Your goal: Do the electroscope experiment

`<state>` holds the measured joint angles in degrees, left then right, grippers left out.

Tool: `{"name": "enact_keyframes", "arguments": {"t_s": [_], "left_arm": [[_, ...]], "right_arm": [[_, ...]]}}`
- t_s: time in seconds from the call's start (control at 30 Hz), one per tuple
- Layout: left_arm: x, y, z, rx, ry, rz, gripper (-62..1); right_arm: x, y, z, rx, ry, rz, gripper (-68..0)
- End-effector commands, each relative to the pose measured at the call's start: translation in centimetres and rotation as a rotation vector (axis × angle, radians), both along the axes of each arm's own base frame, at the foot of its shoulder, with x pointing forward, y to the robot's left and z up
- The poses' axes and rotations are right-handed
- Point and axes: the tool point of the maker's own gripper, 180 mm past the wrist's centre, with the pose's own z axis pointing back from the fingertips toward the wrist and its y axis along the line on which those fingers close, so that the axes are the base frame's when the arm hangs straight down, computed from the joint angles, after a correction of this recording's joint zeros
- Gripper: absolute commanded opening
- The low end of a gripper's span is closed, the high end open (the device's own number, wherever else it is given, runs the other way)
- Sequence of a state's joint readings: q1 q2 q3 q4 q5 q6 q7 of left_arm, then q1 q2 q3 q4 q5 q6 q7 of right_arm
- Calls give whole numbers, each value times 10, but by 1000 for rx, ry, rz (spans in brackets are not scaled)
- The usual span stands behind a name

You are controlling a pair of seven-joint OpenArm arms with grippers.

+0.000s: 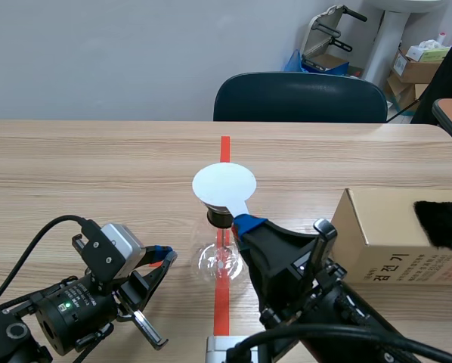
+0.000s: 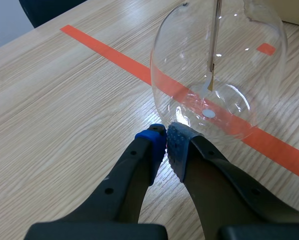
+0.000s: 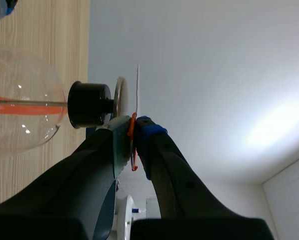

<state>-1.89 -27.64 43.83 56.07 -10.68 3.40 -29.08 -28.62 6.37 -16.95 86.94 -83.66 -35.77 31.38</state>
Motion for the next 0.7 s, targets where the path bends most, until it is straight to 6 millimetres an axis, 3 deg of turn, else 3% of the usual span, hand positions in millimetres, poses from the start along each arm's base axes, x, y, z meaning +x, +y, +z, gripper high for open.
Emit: {"name": "enact_keyframes", "arguments": {"t_s": [0.0, 0.47, 0.67], "left_arm": [[3, -5, 9, -28, -24, -1, -554], [3, -5, 9, -28, -24, -1, -554], [3, -5, 9, -28, -24, -1, -554]], "right_arm": [[0, -2, 3, -7, -18, 6, -665], [1, -3, 3, -7, -18, -4, -665], [12, -16, 4, -1, -19, -97, -665]]}}
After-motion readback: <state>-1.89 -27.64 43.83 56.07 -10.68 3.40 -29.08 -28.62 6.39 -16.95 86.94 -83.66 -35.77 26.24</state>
